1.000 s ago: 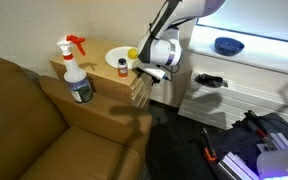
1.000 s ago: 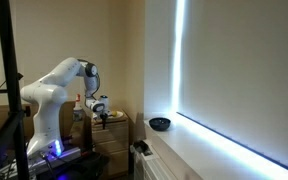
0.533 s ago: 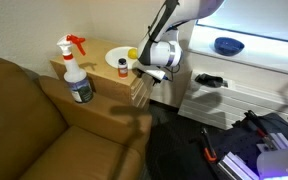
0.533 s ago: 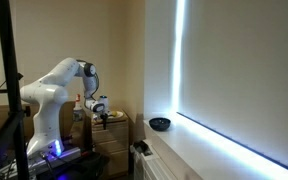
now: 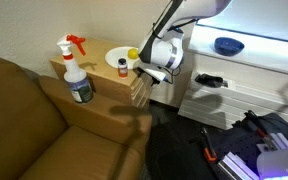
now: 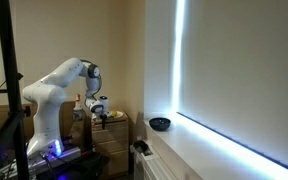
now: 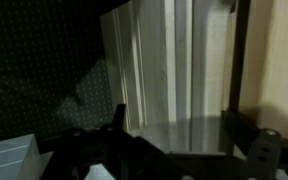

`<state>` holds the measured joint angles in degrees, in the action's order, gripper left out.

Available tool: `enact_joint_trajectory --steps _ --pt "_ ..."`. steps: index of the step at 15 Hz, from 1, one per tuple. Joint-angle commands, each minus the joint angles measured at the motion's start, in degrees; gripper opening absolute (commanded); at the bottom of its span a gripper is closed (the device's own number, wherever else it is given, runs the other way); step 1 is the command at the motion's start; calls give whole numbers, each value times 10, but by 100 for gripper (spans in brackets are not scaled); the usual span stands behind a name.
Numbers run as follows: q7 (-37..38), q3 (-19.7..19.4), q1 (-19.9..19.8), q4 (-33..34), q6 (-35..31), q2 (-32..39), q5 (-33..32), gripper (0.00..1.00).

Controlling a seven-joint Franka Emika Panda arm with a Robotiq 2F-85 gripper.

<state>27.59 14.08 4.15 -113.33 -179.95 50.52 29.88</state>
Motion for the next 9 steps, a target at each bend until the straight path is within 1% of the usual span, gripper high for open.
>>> enact_joint_trajectory --steps 1,2,3,4,5,6,7,9 --pt "-85 111 -107 -56 -93 3 -21 100" --pt "-108 140 -138 -64 -116 18 -35 100" --pt "-103 146 -149 -70 -128 31 -61 100" --pt "-95 148 -153 -75 -133 41 -73 100" --pt "-77 130 -132 -76 -139 46 -73 100" --pt "-67 117 -121 -78 -147 49 -73 100" --pt "-64 122 -128 -69 -120 36 -80 100" --pt "-60 115 -122 -72 -135 51 -84 100"
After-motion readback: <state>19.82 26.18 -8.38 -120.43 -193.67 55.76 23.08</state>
